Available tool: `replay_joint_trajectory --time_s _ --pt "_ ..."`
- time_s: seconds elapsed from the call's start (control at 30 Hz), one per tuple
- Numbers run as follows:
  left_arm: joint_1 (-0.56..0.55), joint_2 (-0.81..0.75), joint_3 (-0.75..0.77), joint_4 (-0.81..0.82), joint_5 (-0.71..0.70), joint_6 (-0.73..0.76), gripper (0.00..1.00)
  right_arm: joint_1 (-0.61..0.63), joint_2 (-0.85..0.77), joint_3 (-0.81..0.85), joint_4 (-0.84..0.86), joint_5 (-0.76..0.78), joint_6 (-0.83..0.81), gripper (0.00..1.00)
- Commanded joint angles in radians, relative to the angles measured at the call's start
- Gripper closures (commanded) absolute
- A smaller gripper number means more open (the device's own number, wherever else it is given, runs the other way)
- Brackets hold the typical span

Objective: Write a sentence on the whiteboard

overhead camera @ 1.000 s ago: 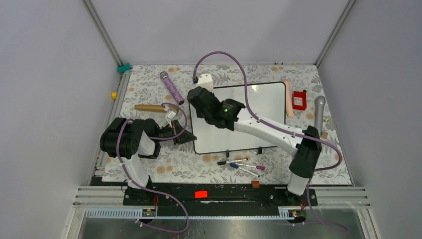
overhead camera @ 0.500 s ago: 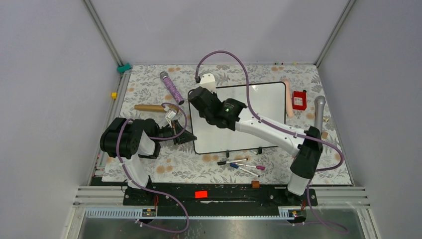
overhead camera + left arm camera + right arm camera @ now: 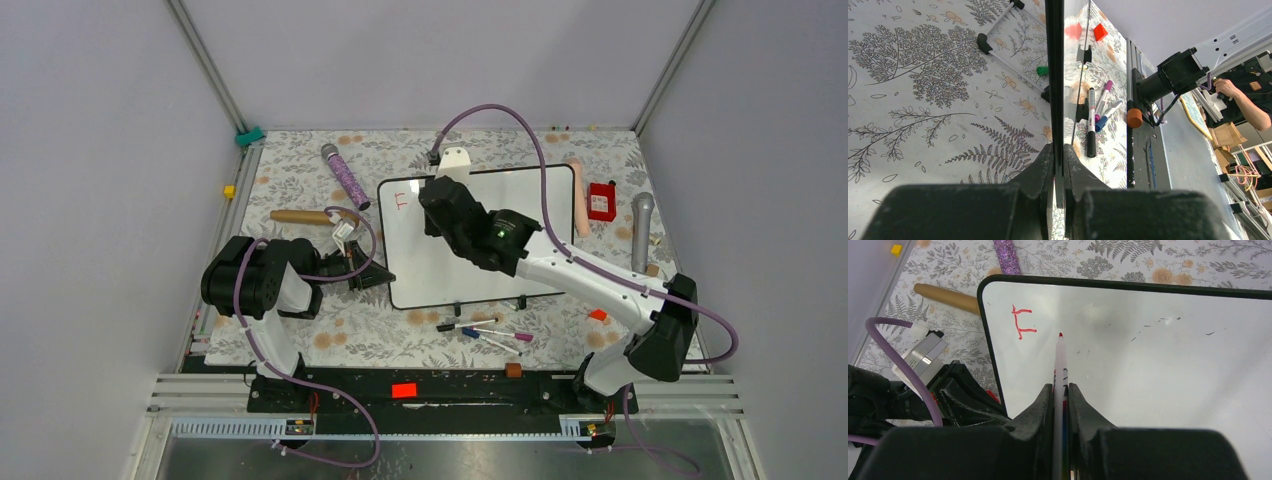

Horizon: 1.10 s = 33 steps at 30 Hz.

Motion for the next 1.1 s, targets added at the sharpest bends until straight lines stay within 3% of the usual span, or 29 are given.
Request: replay_joint_trajectory --time_s 0.0,1.07 --pt "-0.013 -0.004 0.007 0.064 0.064 0.035 1.00 -0.010 -0.006 -0.008 0.006 -0.010 0.016 1.00" --pt "-0.015 -0.005 0.008 0.065 0.066 0.038 1.00 -0.019 0.161 0.153 -0.081 -0.021 -0.003 1.00"
